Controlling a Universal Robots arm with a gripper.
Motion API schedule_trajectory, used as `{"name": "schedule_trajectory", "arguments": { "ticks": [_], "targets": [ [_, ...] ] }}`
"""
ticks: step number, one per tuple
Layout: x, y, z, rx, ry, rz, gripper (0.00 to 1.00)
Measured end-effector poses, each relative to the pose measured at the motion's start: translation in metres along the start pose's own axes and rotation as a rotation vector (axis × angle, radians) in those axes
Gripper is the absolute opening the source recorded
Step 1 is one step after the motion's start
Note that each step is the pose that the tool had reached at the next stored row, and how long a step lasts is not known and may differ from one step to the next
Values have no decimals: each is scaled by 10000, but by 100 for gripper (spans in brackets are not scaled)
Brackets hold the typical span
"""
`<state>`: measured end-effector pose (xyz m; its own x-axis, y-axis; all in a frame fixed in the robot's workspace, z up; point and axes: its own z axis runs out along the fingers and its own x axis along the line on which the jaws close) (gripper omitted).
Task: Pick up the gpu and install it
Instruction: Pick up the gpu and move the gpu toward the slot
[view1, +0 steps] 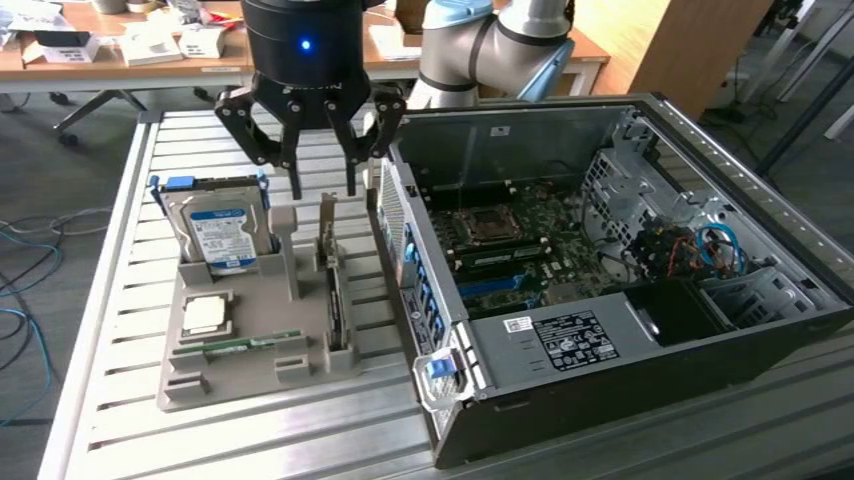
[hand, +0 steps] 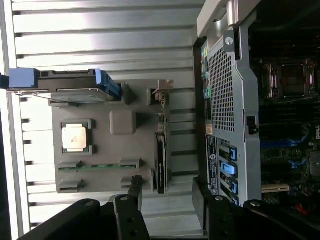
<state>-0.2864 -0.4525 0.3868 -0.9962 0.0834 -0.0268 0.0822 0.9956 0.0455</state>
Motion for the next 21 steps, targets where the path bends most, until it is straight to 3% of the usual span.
{"name": "schedule_trajectory", "arguments": {
  "ticks": [21],
  "targets": [
    [10, -17, 382, 1, 1, -1, 53]
  ]
}}
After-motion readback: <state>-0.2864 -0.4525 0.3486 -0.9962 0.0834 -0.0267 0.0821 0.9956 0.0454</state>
